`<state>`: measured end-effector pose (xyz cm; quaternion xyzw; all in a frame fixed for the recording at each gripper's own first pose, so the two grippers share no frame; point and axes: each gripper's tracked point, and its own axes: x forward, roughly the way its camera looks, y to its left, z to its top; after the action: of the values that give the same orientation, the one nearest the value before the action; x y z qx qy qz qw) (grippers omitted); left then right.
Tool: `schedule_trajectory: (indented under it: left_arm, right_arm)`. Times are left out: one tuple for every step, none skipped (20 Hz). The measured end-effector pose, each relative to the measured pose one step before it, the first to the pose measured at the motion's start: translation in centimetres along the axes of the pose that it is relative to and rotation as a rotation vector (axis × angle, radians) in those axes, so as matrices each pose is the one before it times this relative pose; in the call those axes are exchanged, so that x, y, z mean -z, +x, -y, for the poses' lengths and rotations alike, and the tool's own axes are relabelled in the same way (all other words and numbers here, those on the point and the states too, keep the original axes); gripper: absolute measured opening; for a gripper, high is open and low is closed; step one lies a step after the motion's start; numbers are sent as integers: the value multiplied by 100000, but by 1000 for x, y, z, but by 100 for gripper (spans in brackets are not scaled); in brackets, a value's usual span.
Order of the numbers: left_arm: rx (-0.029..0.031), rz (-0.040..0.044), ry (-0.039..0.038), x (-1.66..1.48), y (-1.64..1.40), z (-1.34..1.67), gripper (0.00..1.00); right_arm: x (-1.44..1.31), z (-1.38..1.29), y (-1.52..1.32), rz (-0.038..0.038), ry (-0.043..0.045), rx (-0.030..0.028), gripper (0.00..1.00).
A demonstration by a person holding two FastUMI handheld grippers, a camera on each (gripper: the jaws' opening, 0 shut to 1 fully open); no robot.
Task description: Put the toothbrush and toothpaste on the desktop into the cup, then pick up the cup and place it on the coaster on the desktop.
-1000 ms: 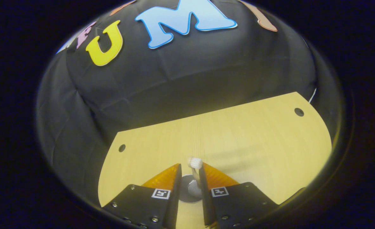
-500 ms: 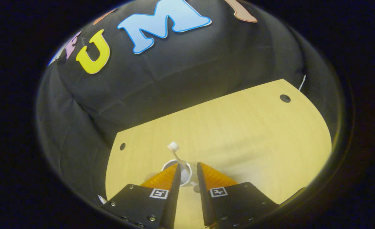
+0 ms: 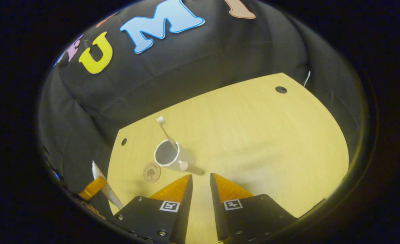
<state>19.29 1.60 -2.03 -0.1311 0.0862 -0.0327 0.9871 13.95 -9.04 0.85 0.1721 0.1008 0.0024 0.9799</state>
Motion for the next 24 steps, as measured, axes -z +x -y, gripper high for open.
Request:
schedule_trajectory:
  left_arm:
    - [2339,1410,1063,-772,778,826,18]
    - [1307,1028,1650,-642,689,633,18]
    - [867,116,1939,-407,945,655,18]
    - [1133,-273,1679,-287,853,694,18]
    - [1632,-99,1549,-401,755,927,18]
    - [1746,10,1448,-252,641,895,18]
    - [1751,554,1387,-301,699,979,18]
    - [1820,1035,1239,-427,790,790,18]
    - [2532,1349,708,-450,851,960,18]
    - [3359,1815,185,-570,706,1013,18]
    - [2306,710,-144,-310,1027,731,18]
    - [1798,-67,32,-167,1086,528,17]
    - [604,-170,647,-60,1152,158,17]
    - [179,-703,987,132,1005,88,18]
    - [461,-1006,508,328,1085,250,18]
    - [478,-498,483,88,684,240,17]
    - [247,-105,-86,-44,879,390,17]
    - [692,178,-991,-79,627,331,17]
    - [507,408,-1394,-2,526,292,17]
    - [527,613,-1671,-107,471,205,17]
    - [431,246,-1852,151,421,164,17]
    - [135,-511,-2220,237,323,14,17]
    - [-185,-820,-1880,361,408,6,17]
    - [-392,-89,-1106,94,213,-178,17]
  right_arm:
    - [1030,557,-336,-1341,266,409,34]
    - [1071,485,-287,-1643,-12,314,33]
    - [881,608,-233,-1493,-18,687,33]
    - [854,626,-321,-1189,159,443,32]
    - [709,533,-174,-1185,432,470,32]
    - [894,541,-250,-1512,532,541,32]
    - [659,477,-164,-1311,284,251,32]
    - [709,405,27,-1453,302,335,32]
    - [503,372,-197,-1053,344,-91,32]
    - [501,448,-198,-688,291,-67,32]
    - [481,591,-224,-763,344,467,29]
    - [580,526,-89,-730,438,530,32]
    - [544,612,-91,-975,540,633,32]
    - [601,523,84,-1258,689,712,32]
    - [456,613,-82,-1126,716,605,32]
    - [488,676,-4,-945,1092,754,32]
    - [419,584,-71,-850,1367,520,32]
    - [231,560,-82,-885,1420,366,33]
    - [443,468,47,-608,1136,284,33]
    - [158,531,-15,-256,828,612,33]
    - [-71,591,-121,415,563,1054,33]
    - [-141,685,-47,803,621,1341,35]
    - [93,390,-3,285,935,250,36]
    - [123,204,-62,-196,879,-314,32]
